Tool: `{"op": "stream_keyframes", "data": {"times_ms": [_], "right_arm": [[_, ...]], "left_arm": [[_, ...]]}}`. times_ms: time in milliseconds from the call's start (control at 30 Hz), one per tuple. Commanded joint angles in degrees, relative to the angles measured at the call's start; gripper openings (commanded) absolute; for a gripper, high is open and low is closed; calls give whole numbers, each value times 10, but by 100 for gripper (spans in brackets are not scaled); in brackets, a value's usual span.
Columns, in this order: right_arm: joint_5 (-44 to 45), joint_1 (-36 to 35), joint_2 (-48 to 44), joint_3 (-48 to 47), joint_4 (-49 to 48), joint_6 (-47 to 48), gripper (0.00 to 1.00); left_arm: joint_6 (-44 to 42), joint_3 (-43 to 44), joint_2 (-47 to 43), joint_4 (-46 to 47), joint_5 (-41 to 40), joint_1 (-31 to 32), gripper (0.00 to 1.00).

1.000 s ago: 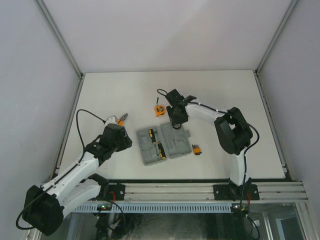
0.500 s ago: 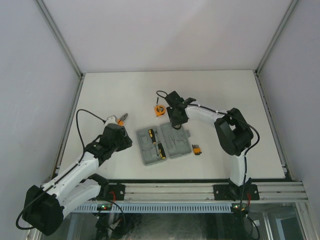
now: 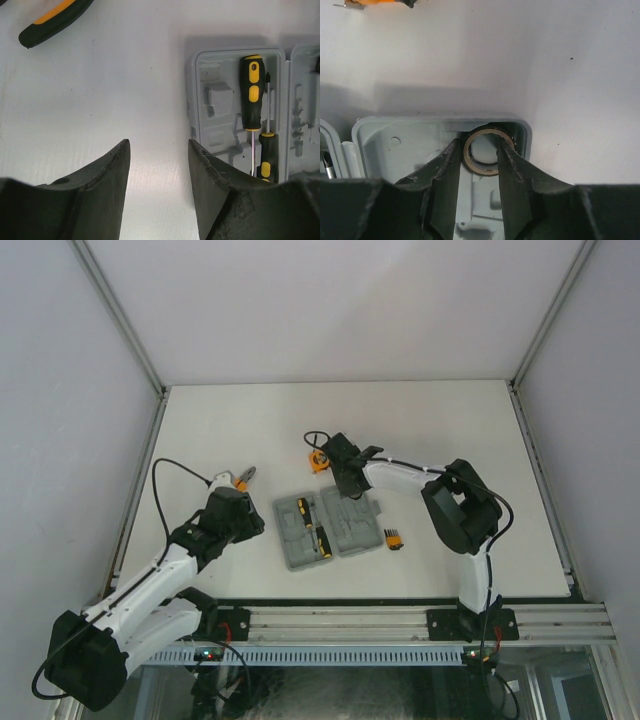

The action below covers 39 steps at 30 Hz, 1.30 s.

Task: Sort the tools into containers
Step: Adjust the engineering item in the storage box.

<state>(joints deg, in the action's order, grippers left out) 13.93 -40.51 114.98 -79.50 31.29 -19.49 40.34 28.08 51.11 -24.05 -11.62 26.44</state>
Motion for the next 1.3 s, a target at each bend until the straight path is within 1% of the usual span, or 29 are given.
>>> {"op": "stream_keyframes", "data": {"times_ms": [0, 167, 367, 533, 700, 800, 967, 1267], "right_arm": [[-18, -5, 64, 57, 59, -22, 32], [-15, -7, 52, 67, 54, -27, 31], [-37, -6, -19, 50, 46, -16, 32], [-76, -3, -75, 24, 18, 2, 39], [-86, 2, -120, 13, -9, 5, 43], [-78, 2, -145, 18, -18, 6, 44], [-41, 1, -201, 61, -19, -5, 45], [5, 15, -342, 226, -17, -48, 52]], "left_arm": [[-3, -12, -4, 26, 4, -2, 54], [-5, -9, -1, 26, 5, -2, 54], [-8, 0, 0, 24, 2, -2, 54], [-9, 8, 0, 19, 2, -2, 54], [-10, 11, -7, 13, 0, -2, 54], [-12, 14, -7, 8, 0, -2, 54], [-13, 14, -6, 8, 0, -2, 55], [-16, 23, 9, 15, 9, -2, 55]]}}
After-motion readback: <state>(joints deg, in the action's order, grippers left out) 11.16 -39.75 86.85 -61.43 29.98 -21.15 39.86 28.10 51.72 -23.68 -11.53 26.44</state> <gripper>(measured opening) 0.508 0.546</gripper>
